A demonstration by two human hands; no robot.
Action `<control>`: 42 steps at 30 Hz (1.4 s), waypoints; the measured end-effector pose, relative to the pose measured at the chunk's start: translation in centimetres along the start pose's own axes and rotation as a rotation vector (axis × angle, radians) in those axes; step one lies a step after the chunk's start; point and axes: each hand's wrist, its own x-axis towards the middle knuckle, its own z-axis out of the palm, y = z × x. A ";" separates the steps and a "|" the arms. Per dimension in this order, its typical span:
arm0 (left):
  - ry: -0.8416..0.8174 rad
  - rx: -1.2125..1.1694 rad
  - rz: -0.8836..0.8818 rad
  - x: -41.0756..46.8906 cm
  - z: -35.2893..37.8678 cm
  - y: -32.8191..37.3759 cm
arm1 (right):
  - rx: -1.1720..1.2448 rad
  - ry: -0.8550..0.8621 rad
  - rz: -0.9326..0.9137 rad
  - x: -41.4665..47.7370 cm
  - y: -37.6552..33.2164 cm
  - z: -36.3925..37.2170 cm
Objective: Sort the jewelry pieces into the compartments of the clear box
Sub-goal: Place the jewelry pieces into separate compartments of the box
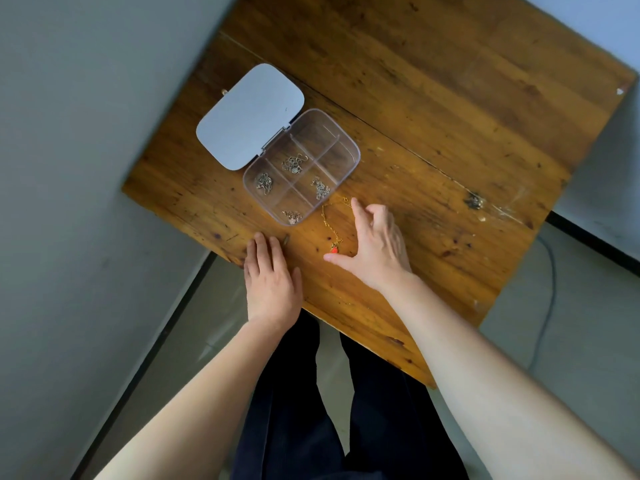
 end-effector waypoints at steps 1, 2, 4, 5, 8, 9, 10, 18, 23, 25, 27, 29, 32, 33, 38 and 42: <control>-0.003 0.015 0.001 0.1 0.0 -0.1 | -0.001 -0.001 -0.003 0.3 -0.1 0.0; -0.005 0.027 0.003 0.2 -0.1 -0.2 | -0.004 -0.009 -0.006 0.5 -0.1 -0.1; -0.011 0.048 0.009 0.2 -0.3 -0.2 | -0.019 -0.022 -0.018 1.1 0.0 -0.4; -0.017 0.056 0.008 0.3 -0.3 -0.2 | -0.027 -0.021 -0.029 1.3 -0.1 -0.5; -0.038 0.074 -0.005 0.3 -0.2 -0.3 | -0.024 0.006 -0.070 1.8 -0.5 -0.8; -0.040 0.078 -0.007 0.3 -0.1 -0.3 | 0.005 0.018 -0.079 1.8 -0.7 -0.8; -0.041 0.078 -0.010 0.4 -0.1 -0.3 | 0.057 0.031 -0.087 1.8 -1.0 -0.7; -0.058 0.088 -0.018 0.3 -0.4 0.0 | 0.254 0.082 -0.181 -0.2 -0.7 0.2; -0.022 0.083 -0.052 0.6 -1.4 0.6 | 0.183 0.013 -0.001 -0.7 1.1 -1.1; 0.012 0.089 0.052 0.8 -1.5 1.4 | 0.196 0.029 0.117 -1.1 2.9 -2.0; 0.032 0.068 0.198 0.9 -1.4 2.8 | 0.259 0.065 0.272 -1.2 5.3 -3.1; 0.035 0.051 0.331 1.6 -1.2 5.1 | 0.385 0.135 0.432 -1.1 8.2 -4.5; 0.018 0.075 0.453 3.6 -1.1 9.4 | 0.503 0.324 0.563 0.0 12.0 -6.8; 0.011 0.086 0.466 4.5 -1.0 10.9 | 0.513 0.390 0.585 0.7 13.1 -7.7; -0.084 0.159 0.449 8.3 -0.4 16.6 | 0.538 0.613 0.538 5.0 16.2 -11.6; -0.115 0.288 0.423 8.8 0.1 18.0 | 0.470 0.633 0.437 7.1 17.1 -12.3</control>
